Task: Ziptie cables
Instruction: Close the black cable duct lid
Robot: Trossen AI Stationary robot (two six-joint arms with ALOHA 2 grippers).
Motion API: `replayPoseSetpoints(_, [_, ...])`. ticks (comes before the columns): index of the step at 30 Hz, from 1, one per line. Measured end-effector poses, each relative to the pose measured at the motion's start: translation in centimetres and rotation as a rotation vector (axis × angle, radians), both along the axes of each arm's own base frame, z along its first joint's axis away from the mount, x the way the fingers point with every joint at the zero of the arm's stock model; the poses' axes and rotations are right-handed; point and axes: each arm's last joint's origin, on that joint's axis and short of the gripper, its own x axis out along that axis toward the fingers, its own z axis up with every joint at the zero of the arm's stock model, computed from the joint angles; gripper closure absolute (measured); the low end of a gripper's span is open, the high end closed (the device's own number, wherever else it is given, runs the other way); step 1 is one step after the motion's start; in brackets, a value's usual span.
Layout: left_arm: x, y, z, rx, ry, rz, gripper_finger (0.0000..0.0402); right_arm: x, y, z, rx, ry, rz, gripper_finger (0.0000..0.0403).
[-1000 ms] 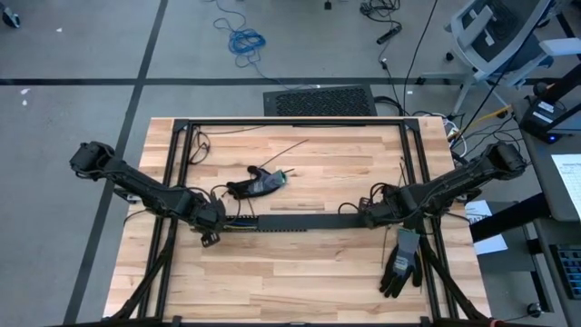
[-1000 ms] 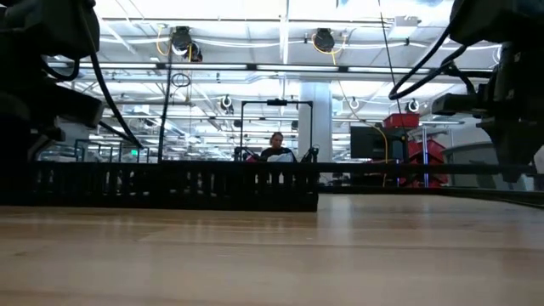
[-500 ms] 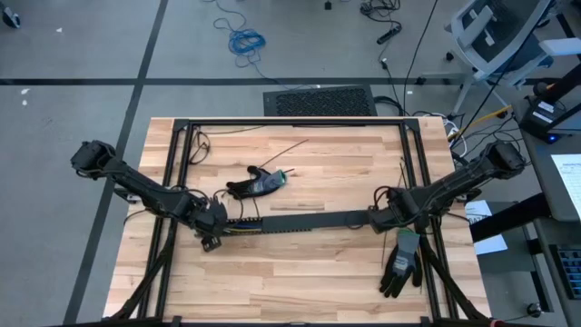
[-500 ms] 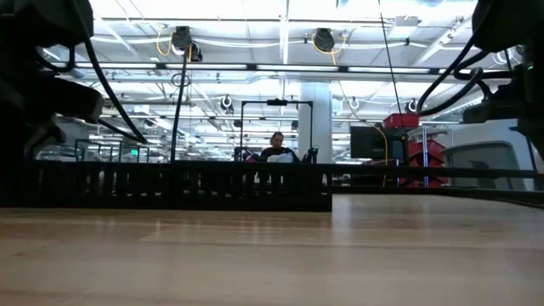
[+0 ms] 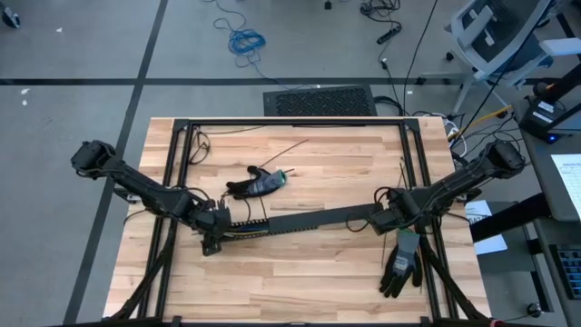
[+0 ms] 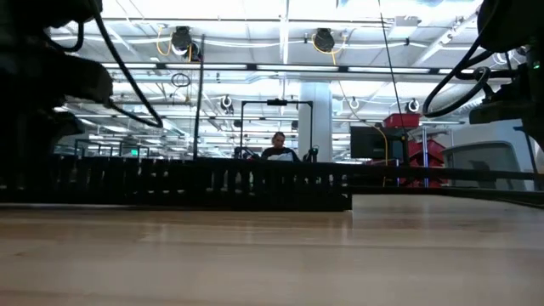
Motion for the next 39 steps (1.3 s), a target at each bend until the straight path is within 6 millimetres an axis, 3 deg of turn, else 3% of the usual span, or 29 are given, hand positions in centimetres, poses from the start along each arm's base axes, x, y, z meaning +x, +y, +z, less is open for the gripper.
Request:
replayPoseSetpoints(7, [1.1,-0.2,1.9,0.032,-0.083,-0.132,0.0184,0.0,0.0,0.0,-0.010,-0.005,-0.007,0.0403])
replayPoseSetpoints(16, [1.3,1.1,1.9,0.160,-0.065,-0.117,0.0187,0.0,0.0,0.0,-0.011,-0.005,-0.008,0.0403])
replayPoseSetpoints(19, [1.4,1.2,2.0,0.182,-0.080,-0.106,0.0224,0.0,0.0,0.0,-0.009,-0.004,-0.008,0.0403])
replayPoseSetpoints(25, [1.6,1.4,1.9,0.219,-0.088,-0.115,0.0382,0.0,0.0,0.0,-0.009,-0.003,-0.009,0.0403])
replayPoseSetpoints(31, [1.7,1.6,2.0,0.281,-0.103,-0.091,0.0399,0.0,0.0,0.0,-0.004,-0.003,0.008,0.0403])
replayPoseSetpoints(39, [3.0,1.9,4.3,0.422,-0.205,-0.113,0.0400,0.1,0.0,0.0,0.011,-0.001,0.120,0.0403])
